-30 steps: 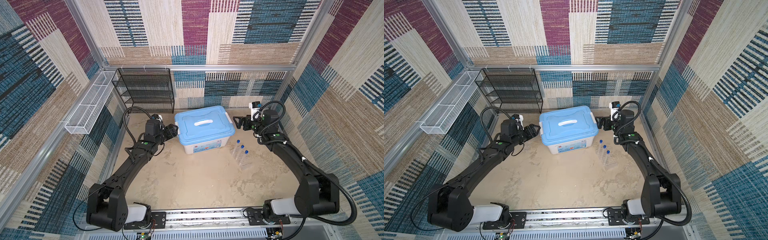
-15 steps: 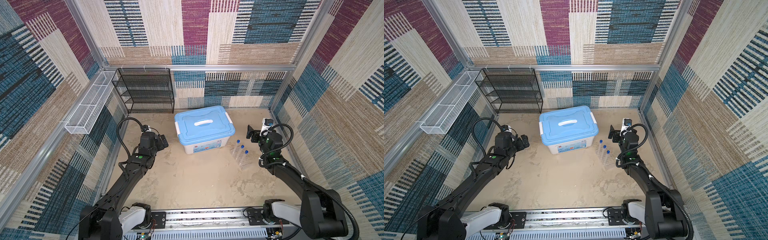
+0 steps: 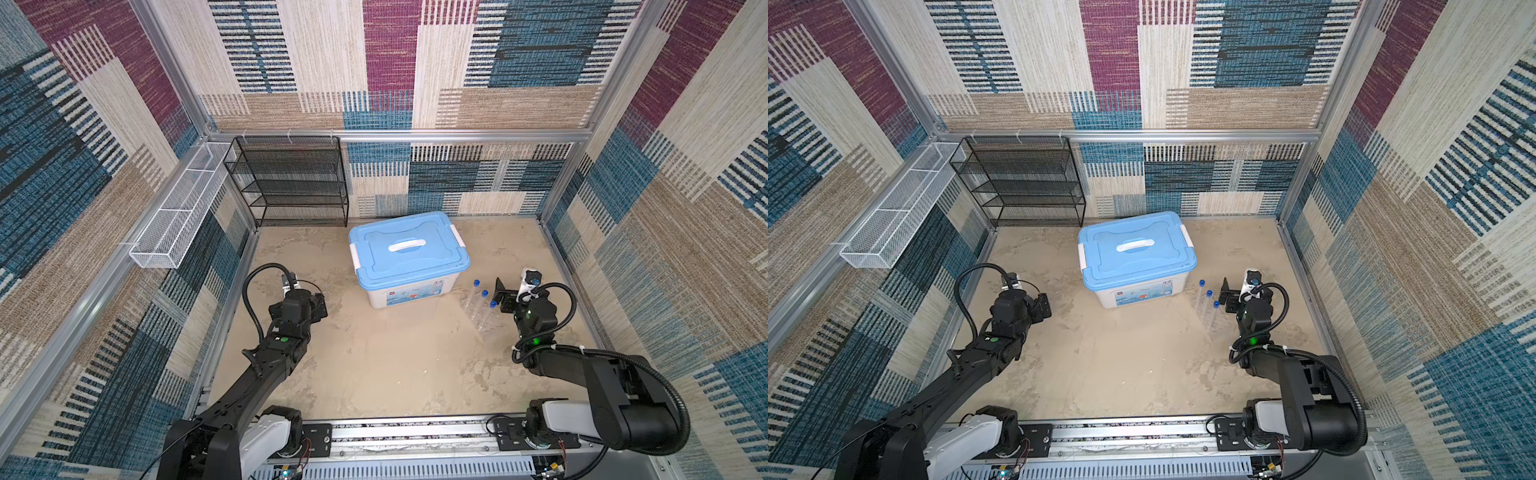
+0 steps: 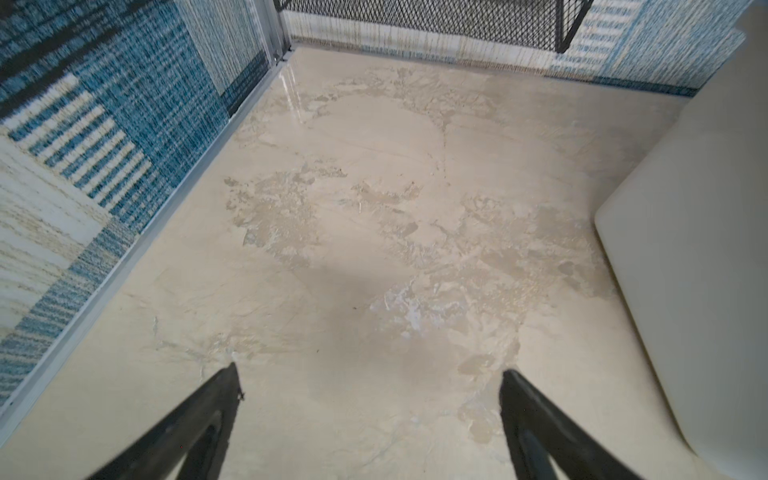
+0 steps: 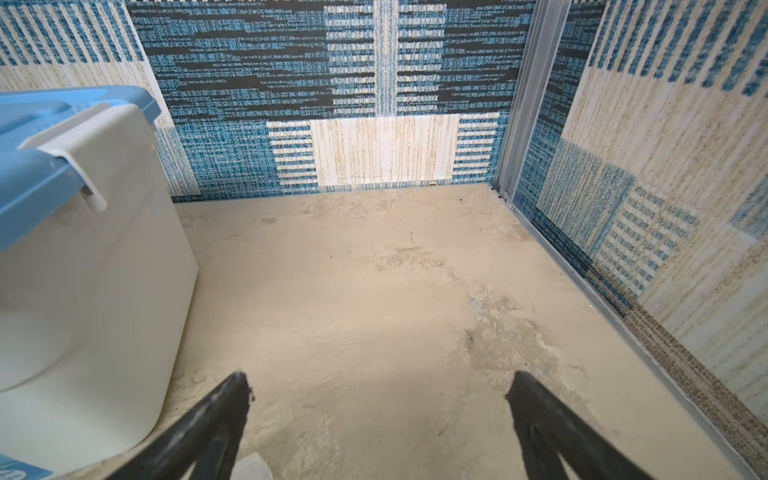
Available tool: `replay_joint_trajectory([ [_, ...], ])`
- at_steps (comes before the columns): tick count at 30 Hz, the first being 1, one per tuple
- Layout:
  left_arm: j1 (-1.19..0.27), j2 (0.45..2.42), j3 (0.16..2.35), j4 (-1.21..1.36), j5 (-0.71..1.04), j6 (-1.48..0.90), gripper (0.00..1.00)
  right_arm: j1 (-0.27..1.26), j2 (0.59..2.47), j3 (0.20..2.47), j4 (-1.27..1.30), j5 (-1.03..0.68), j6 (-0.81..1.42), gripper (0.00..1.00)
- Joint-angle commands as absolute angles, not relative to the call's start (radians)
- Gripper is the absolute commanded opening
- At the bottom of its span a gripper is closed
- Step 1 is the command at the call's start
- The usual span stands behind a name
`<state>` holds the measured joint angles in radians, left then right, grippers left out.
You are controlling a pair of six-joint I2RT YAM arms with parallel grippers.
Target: Organize the chemistry lab equipment
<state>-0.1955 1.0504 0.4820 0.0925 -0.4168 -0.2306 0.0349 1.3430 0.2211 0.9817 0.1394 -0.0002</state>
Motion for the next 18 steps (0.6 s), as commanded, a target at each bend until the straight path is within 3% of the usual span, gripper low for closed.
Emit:
replay_joint_trajectory([
  [1, -0.192, 1.051, 0.463, 0.217, -0.456, -0.158, 0.99, 0.036, 1.385, 0.217, 1.141, 0.139, -0.003, 0.99],
  [18, -0.152, 1.269, 0.365, 0.594, -0.373, -0.022, 0.99, 0.013, 1.532, 0.208, 1.286, 0.066, -0.014, 0.99],
])
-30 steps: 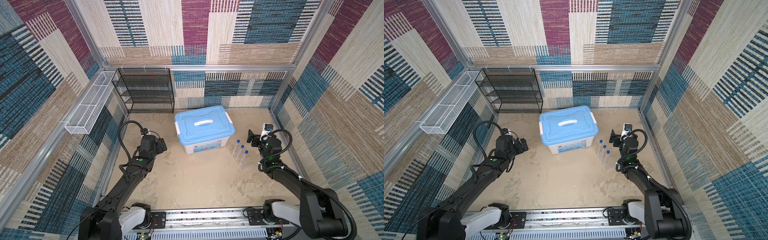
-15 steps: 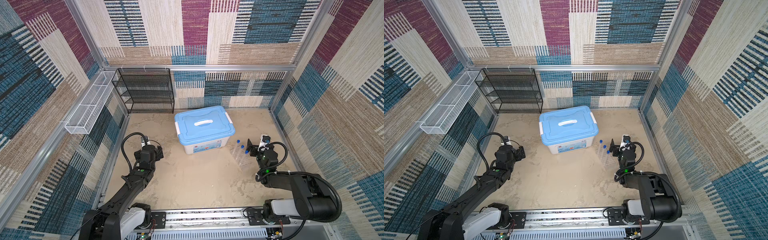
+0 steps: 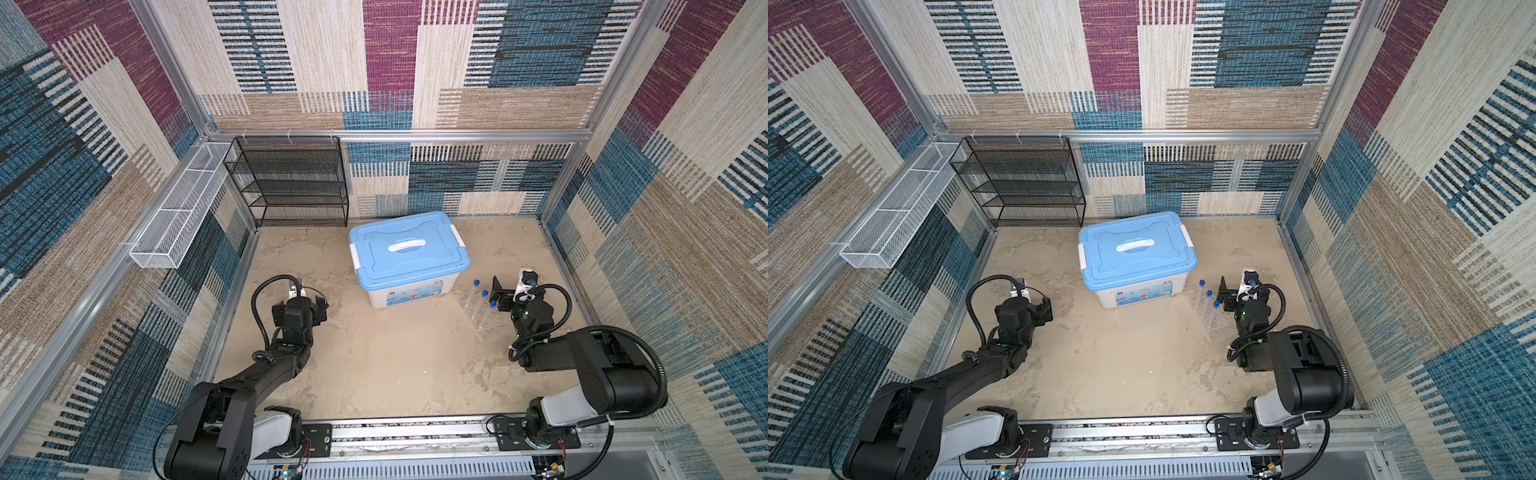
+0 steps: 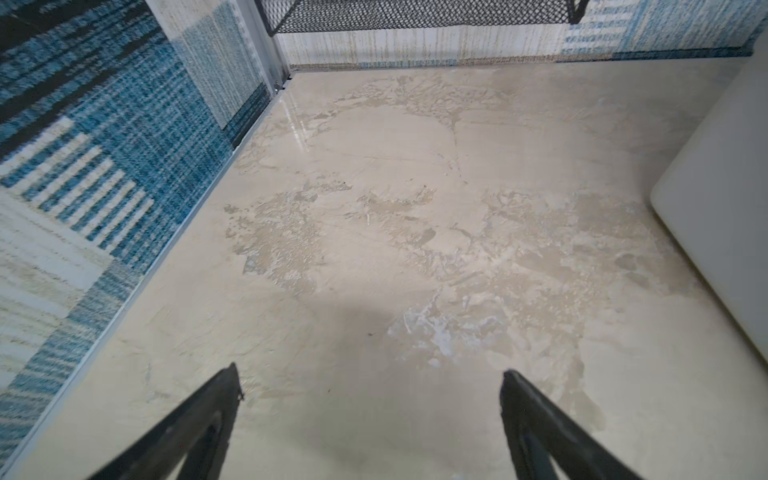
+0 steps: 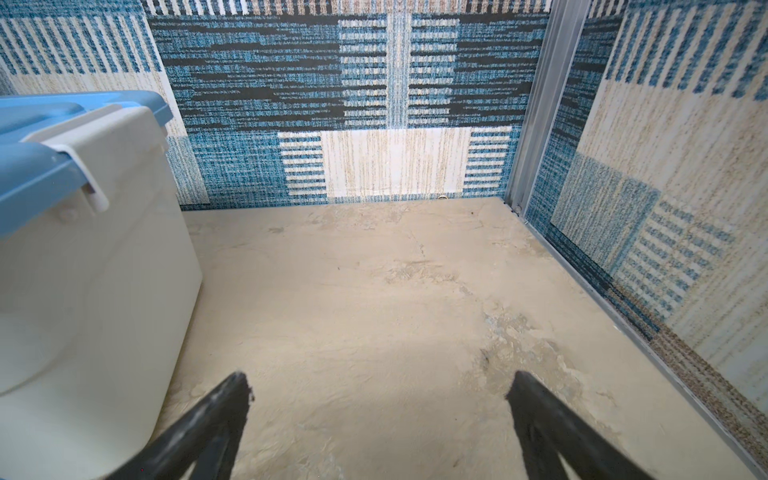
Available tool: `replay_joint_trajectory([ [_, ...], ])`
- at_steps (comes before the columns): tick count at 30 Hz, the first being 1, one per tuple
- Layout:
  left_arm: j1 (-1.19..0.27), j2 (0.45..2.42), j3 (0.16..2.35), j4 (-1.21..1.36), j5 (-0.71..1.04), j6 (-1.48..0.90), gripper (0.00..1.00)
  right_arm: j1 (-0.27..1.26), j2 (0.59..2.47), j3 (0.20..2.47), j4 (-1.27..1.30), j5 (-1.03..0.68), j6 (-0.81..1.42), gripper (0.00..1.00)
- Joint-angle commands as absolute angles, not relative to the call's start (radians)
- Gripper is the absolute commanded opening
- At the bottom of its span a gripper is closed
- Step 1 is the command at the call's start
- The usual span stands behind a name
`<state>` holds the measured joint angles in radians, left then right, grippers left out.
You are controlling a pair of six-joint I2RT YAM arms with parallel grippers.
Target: Organize the chemistry lab equipment
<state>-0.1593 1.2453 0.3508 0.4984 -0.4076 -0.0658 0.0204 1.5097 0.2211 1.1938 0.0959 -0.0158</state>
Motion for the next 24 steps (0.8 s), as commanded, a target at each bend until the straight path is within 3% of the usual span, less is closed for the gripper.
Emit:
replay_joint_trajectory([
  [1, -0.148, 1.282, 0.371, 0.6, -0.355, -0.019, 0.99, 0.012, 1.543, 0.195, 1.32, 0.067, -0.014, 0.99],
  [14, -0.065, 1.392, 0.411, 0.697, -0.126, 0.058, 1.0, 0.011, 1.537, 0.2, 1.305, 0.061, -0.012, 0.99],
  [17, -0.055, 1.556, 0.323, 1.047, -0.128, 0.075, 1.0, 0.011, 1.537, 0.199, 1.306, 0.061, -0.014, 0.99],
  [24, -0.015, 1.528, 0.434, 0.776, -0.119, 0.011, 0.98, 0.011, 1.536, 0.198, 1.306, 0.061, -0.013, 0.99],
])
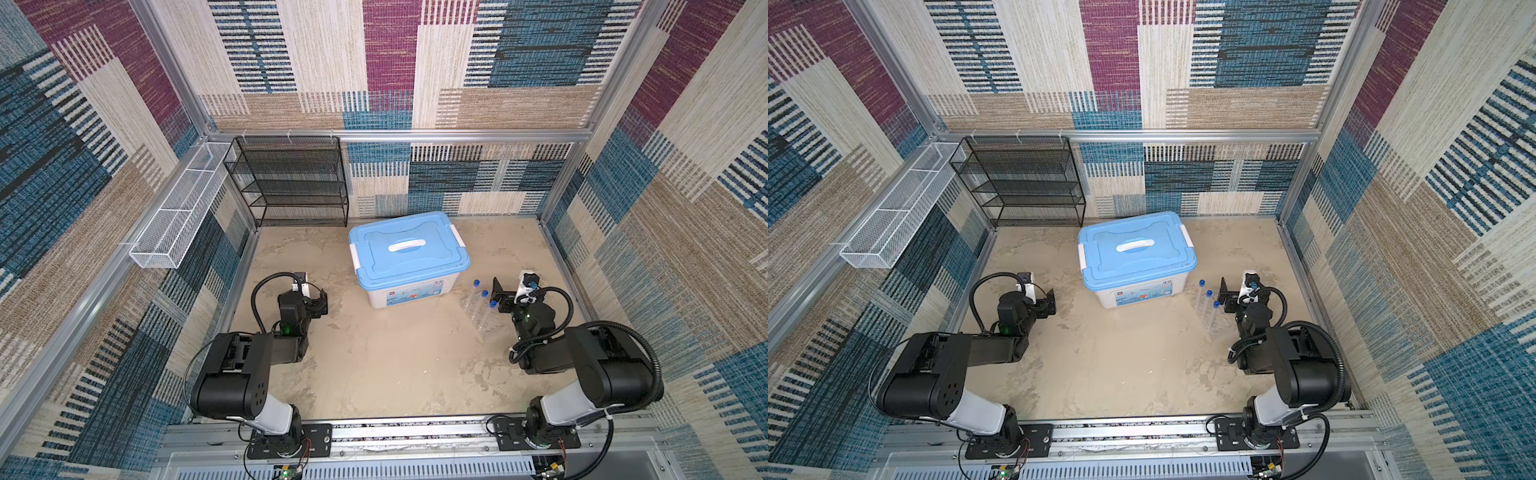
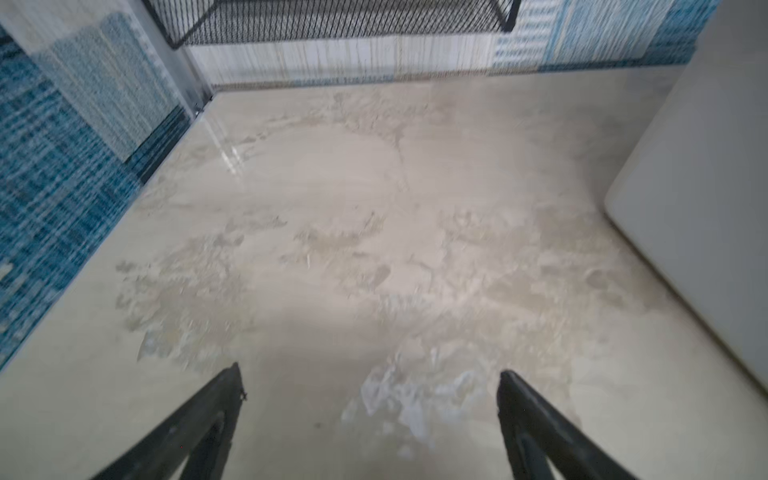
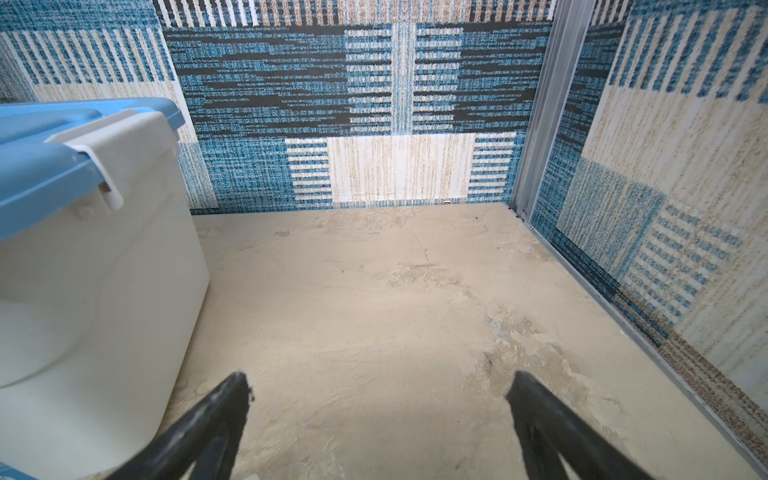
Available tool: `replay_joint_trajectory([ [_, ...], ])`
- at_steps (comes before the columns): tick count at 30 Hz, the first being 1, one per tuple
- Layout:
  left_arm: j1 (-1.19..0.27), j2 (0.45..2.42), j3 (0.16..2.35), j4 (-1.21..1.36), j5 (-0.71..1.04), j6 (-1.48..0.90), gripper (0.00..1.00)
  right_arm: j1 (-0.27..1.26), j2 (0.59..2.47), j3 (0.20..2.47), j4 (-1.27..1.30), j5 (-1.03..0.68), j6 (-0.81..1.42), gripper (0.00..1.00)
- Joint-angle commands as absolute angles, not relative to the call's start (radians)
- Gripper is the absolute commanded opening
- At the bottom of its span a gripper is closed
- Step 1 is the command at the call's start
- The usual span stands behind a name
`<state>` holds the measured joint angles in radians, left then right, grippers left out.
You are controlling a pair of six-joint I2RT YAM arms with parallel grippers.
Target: Organize the chemistry lab equipment
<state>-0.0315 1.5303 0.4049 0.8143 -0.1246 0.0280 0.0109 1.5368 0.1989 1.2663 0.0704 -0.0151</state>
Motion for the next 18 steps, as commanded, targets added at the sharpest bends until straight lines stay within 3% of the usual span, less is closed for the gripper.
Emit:
replay_joint_trajectory([
  [1, -0.009, 1.543, 0.426, 0.817, -0.11, 0.012, 0.97, 0.011, 1.537, 0.198, 1.308, 0.061, -0.014, 0.99],
  [18, 0.008, 1.541, 0.435, 0.804, -0.088, -0.004, 0.99, 0.01, 1.537, 0.2, 1.306, 0.061, -0.014, 0.99],
])
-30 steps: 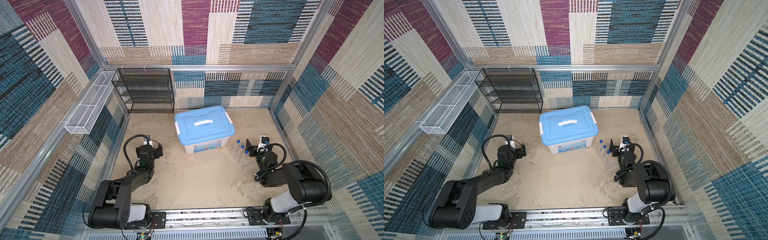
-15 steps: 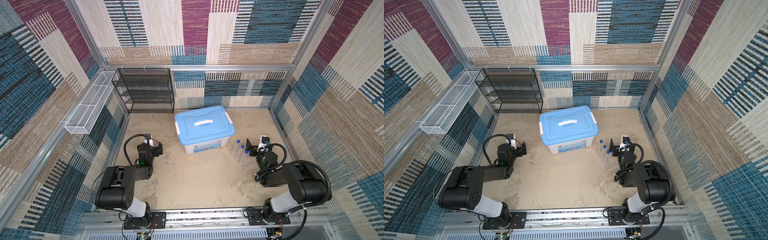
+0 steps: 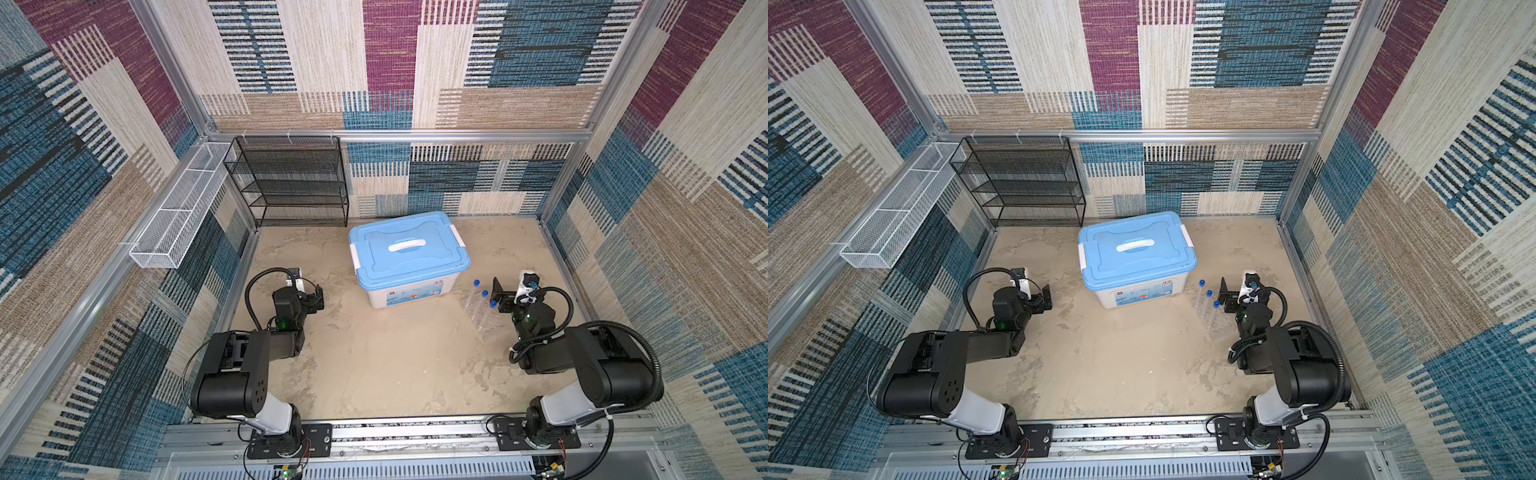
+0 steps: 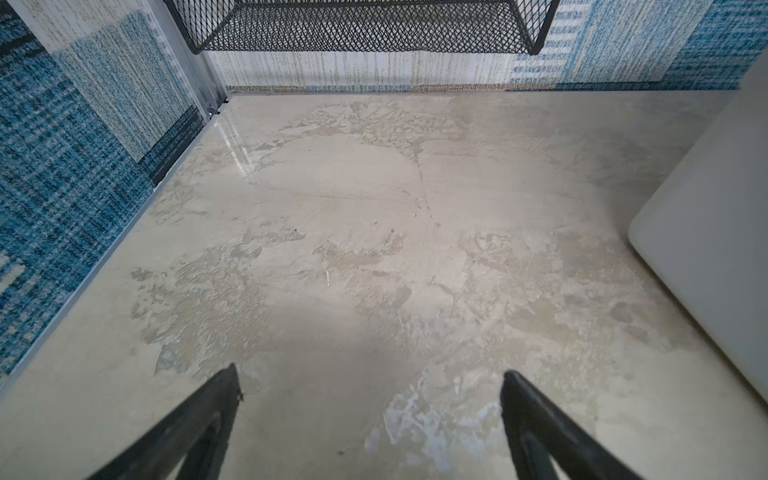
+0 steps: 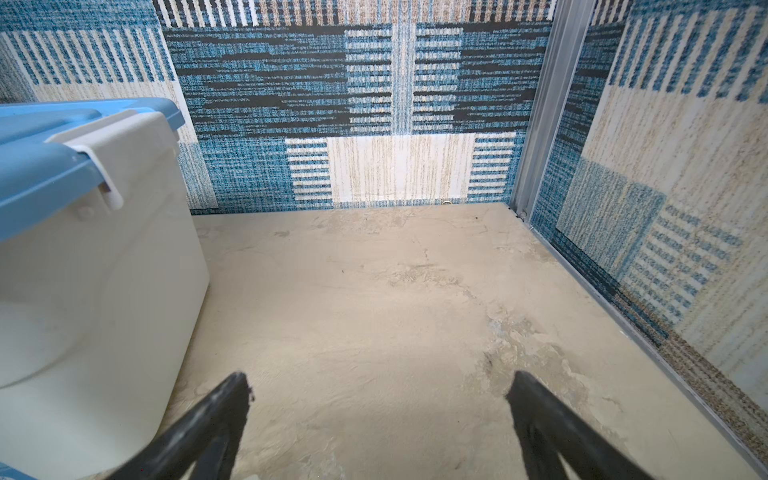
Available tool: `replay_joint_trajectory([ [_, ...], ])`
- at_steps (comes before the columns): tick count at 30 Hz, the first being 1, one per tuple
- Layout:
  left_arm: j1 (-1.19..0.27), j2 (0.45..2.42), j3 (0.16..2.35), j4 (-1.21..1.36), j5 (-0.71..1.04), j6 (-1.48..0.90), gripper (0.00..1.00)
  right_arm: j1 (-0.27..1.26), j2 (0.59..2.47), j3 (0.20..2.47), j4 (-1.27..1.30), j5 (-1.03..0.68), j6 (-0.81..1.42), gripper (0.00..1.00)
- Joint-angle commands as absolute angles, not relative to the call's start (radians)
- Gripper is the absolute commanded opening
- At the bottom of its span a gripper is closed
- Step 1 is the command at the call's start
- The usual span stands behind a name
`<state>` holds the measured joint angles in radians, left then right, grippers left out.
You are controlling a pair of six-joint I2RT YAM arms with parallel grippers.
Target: Organize the chemistry lab equipment
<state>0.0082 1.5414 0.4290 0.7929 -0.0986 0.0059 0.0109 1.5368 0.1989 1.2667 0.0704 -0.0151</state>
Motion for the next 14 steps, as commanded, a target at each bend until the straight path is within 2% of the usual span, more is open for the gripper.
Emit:
replay_joint_trajectory([
  [1, 0.008, 1.541, 0.433, 0.804, -0.088, -0.004, 0.99, 0.011, 1.536, 0.2, 1.305, 0.061, -0.014, 0.99],
  [14, 0.009, 1.541, 0.433, 0.804, -0.088, -0.005, 0.99, 0.009, 1.537, 0.202, 1.301, 0.055, -0.012, 0.99],
])
